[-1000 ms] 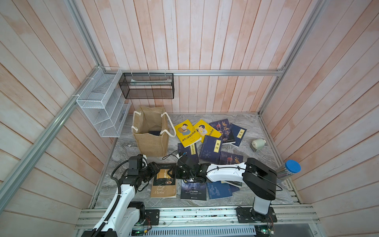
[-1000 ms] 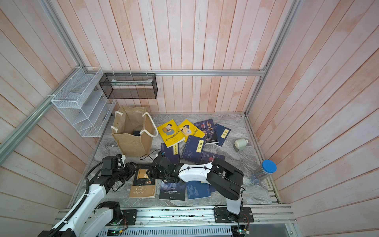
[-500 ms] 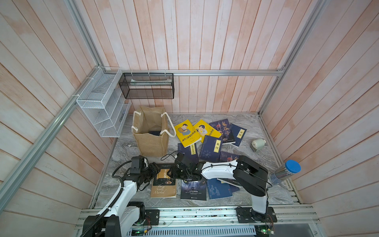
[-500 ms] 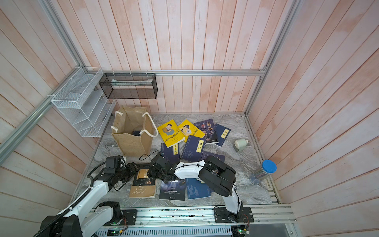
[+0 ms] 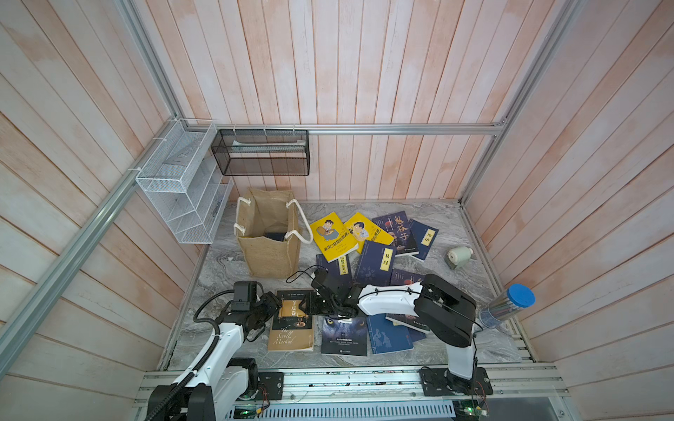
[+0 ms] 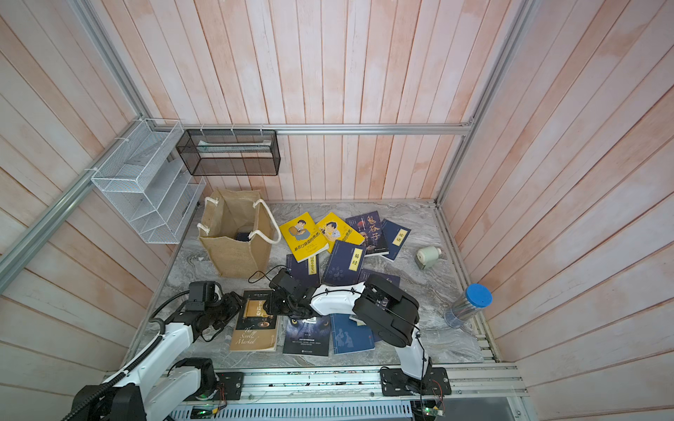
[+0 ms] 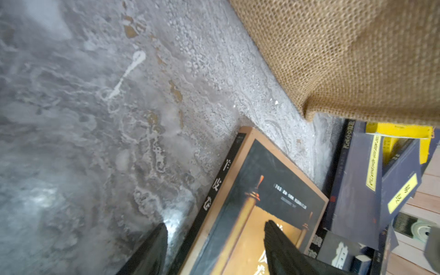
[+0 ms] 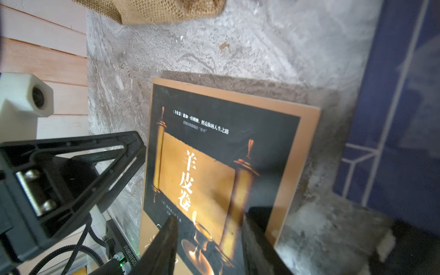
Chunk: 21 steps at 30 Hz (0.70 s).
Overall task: Put the books into the canvas bag
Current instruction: Pick up the book from the center of the board.
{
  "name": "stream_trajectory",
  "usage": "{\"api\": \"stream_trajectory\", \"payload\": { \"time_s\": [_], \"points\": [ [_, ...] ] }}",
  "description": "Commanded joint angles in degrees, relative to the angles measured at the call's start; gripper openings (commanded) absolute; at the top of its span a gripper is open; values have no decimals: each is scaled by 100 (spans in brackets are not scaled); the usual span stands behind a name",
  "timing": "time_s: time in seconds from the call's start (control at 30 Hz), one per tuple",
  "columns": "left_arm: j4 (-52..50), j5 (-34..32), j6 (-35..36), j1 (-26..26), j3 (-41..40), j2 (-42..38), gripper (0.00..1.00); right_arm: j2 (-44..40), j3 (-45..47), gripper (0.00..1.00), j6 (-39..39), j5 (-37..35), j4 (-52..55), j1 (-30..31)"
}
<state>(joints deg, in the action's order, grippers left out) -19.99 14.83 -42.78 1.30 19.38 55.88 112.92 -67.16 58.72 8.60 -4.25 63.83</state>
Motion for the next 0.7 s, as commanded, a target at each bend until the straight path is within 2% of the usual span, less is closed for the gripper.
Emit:
{"api": "stream_trajectory", "payload": {
  "time_s": [0.0, 0.27, 0.47, 0.57, 0.67],
  "points": [
    [6, 305, -114, 8, -131, 112, 67, 46, 242, 47, -88, -257, 874, 24],
    [65, 459, -151, 11, -162, 153, 67, -165, 97, 50, -260, -654, 1303, 69],
    [140, 672, -158, 10, -195, 196, 67, 63, 34, 48, -274, -456, 1286, 70],
    [204, 863, -169, 11, -223, 250, 67, 183, -33, 42, -298, -339, 1250, 67],
    [308, 1167, -138, 12, -225, 313, 66, 221, -90, 29, -360, -347, 1242, 59]
  ]
}}
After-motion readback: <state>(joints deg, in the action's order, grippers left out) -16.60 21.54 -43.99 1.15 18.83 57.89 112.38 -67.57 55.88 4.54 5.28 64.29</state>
